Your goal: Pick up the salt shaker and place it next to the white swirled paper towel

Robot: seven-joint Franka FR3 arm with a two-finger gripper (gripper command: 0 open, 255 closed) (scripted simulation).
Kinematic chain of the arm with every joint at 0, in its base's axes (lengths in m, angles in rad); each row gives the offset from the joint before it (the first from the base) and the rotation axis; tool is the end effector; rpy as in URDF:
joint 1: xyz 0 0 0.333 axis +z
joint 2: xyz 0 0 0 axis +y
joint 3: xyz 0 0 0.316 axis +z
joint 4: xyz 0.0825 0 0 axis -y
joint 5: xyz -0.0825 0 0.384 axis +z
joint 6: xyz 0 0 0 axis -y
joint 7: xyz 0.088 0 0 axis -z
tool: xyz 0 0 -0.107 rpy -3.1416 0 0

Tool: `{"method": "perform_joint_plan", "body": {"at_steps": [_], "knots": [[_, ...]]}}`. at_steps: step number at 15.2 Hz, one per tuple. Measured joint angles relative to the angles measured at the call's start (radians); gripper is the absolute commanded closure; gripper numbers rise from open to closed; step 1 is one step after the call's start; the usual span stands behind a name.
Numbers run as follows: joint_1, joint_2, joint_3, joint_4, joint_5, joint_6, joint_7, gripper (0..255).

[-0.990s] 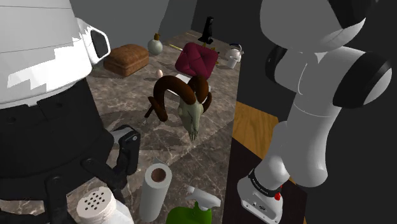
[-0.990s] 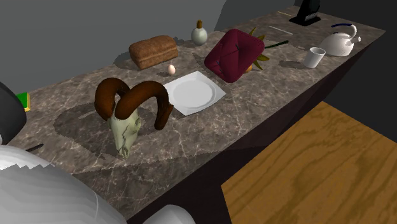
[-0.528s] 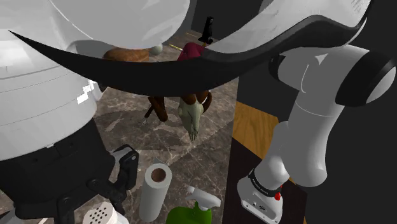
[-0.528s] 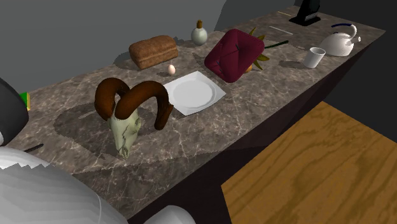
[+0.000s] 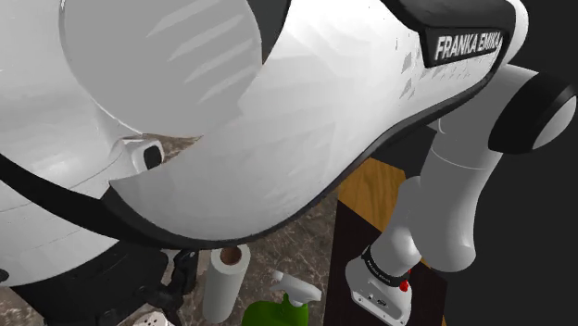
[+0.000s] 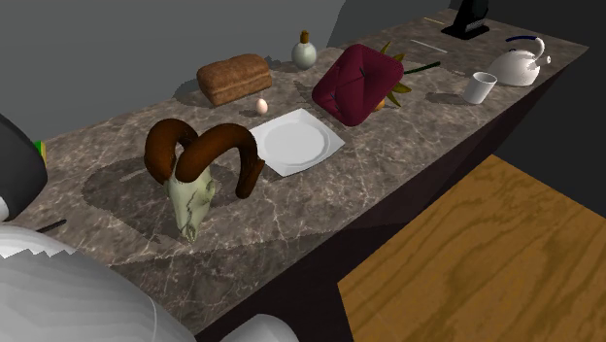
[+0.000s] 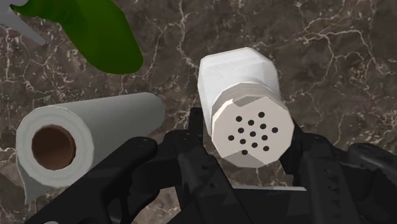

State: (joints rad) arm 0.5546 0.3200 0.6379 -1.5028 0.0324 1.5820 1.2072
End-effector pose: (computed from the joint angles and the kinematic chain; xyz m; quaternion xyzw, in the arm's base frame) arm 0.2699 0.5600 0.5014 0.9898 -0.0126 -0.1355 0.0425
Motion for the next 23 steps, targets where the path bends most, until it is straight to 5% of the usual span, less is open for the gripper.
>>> {"method": "perform_joint_plan", "body": {"at_steps": [23], "knots": [[-0.002, 0.054, -0.020, -0.242, -0.030, 0.285, -0.025, 255]]}}
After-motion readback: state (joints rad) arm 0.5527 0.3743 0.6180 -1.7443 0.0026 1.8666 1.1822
